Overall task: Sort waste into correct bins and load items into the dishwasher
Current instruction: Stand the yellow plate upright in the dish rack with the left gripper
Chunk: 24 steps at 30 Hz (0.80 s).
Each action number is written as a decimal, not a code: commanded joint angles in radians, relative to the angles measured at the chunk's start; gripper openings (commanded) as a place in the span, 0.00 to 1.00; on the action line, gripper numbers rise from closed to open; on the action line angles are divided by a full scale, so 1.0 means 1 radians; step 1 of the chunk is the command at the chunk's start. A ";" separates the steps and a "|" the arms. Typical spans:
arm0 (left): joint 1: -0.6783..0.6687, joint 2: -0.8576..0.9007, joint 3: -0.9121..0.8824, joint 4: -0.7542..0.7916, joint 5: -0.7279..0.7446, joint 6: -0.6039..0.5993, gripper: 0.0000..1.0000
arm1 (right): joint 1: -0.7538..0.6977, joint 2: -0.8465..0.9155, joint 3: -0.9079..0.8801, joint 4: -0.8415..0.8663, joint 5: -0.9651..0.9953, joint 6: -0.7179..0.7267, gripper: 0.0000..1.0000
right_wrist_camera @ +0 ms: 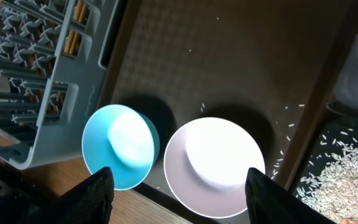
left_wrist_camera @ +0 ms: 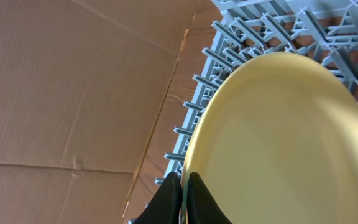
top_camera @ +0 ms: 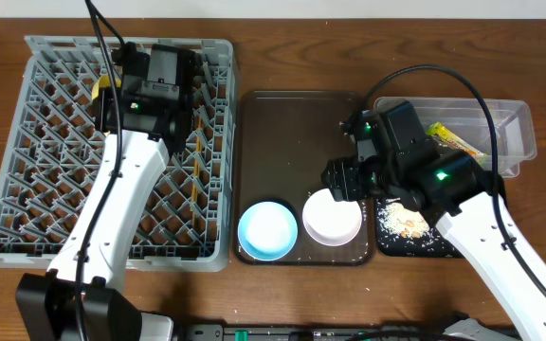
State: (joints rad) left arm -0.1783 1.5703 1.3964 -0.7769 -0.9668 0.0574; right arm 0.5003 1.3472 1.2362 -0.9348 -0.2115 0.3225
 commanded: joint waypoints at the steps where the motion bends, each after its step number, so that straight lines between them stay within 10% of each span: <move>1: 0.005 -0.012 -0.002 0.005 0.050 0.066 0.08 | -0.011 -0.010 0.017 -0.002 0.002 0.006 0.66; 13: -0.001 -0.017 -0.012 -0.030 0.201 0.019 0.14 | -0.011 -0.010 0.017 -0.017 0.002 0.006 0.65; 16: -0.027 -0.057 -0.012 -0.045 0.261 -0.026 0.43 | -0.011 -0.010 0.017 -0.019 0.002 0.006 0.65; 24: -0.077 -0.241 -0.011 -0.124 0.943 -0.177 0.56 | -0.017 -0.010 0.017 -0.020 0.044 0.046 0.68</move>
State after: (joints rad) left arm -0.2489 1.4075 1.3834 -0.8799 -0.4400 -0.0193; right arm 0.5003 1.3472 1.2362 -0.9527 -0.2028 0.3275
